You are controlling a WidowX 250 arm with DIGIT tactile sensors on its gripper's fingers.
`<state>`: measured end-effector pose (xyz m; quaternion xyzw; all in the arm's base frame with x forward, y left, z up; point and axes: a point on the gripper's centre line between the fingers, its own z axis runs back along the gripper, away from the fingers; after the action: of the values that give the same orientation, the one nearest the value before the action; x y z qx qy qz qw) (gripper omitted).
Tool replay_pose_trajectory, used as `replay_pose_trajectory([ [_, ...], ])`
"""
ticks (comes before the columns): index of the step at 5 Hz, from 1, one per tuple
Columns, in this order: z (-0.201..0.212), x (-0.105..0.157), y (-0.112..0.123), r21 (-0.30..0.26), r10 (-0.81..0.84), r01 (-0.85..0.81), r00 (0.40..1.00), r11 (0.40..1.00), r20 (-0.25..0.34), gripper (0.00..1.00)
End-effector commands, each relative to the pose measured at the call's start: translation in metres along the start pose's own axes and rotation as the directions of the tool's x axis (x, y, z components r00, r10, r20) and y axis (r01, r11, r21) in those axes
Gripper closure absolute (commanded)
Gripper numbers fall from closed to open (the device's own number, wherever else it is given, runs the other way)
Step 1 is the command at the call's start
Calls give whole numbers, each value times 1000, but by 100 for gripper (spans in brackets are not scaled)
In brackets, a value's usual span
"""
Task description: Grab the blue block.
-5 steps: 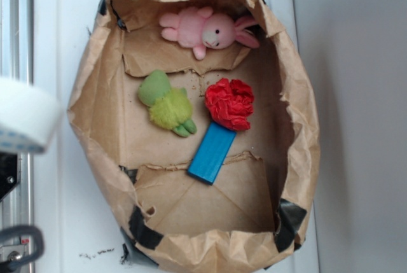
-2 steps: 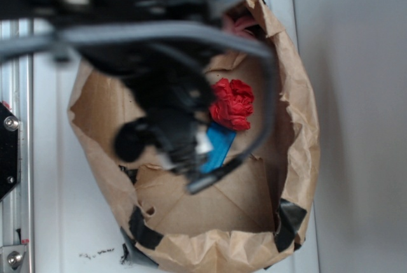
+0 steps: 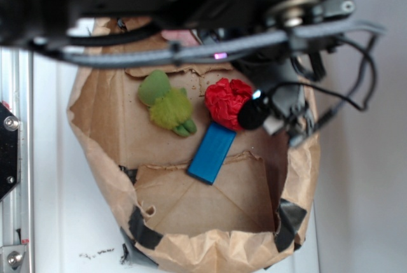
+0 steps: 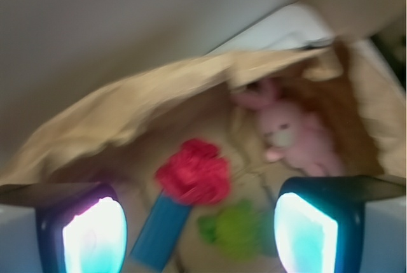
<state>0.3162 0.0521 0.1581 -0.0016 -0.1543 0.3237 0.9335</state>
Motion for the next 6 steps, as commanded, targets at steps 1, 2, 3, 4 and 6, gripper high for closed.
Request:
replay_pose_trajectory([
  [1,15,-14,7,-20,209,-209,962,978,174,0],
  [2,2,-1,5,8,196,-198,975,980,109,0],
  [3,2,-1,5,8,196,-198,975,980,109,0],
  [4,2,-1,5,8,196,-198,975,980,109,0],
  [6,9,-33,44,-82,78,-72,994,994,72,0],
])
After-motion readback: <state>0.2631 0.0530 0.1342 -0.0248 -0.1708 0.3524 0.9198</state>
